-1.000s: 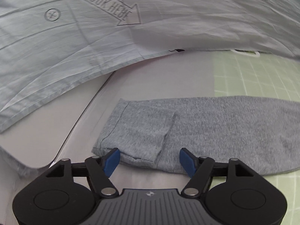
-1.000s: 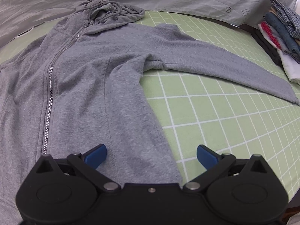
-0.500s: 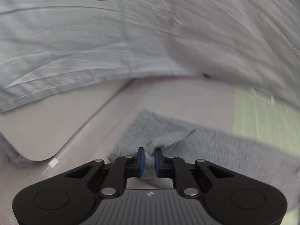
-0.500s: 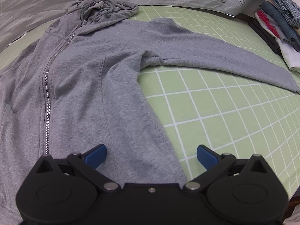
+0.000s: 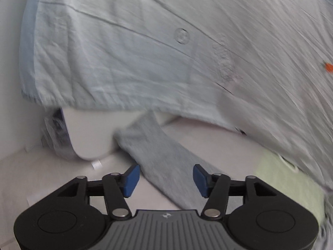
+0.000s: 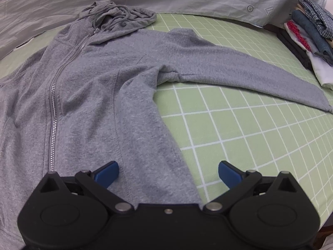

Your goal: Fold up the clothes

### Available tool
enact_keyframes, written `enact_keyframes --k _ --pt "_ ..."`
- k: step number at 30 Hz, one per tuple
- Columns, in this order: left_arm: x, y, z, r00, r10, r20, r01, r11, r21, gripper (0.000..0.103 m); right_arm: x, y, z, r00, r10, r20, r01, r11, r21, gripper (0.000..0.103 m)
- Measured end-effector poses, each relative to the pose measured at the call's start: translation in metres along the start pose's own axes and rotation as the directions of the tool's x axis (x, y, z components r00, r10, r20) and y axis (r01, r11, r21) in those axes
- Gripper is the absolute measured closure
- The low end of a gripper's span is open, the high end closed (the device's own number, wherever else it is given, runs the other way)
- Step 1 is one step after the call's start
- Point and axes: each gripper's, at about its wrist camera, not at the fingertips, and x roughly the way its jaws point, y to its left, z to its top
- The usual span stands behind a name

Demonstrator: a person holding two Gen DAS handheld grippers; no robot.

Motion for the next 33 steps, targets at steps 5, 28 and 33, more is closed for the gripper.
enact_keyframes --k 5,28,33 --pt "-0.009 -0.038 -0.061 0.945 -0.238 -0.225 0.259 0.963 0.07 0.037 -0.003 -0.011 -0.004 0.999 0.029 0.024 -0.03 0.999 0.041 0.0" --pt "-0.077 -0.138 -0.203 0.779 -0.394 -0.488 0.503 0.857 0.11 0.095 -0.019 -0.048 -0.002 0.939 0.339 0.063 -0.32 0.924 -0.207 0.091" --pt "-0.106 -0.147 -0.234 0.791 -0.326 -0.517 0.456 0.879 0.143 0.095 -0.02 -0.106 -0.014 0.946 0.324 0.029 -0.321 0.944 -0.077 0.09"
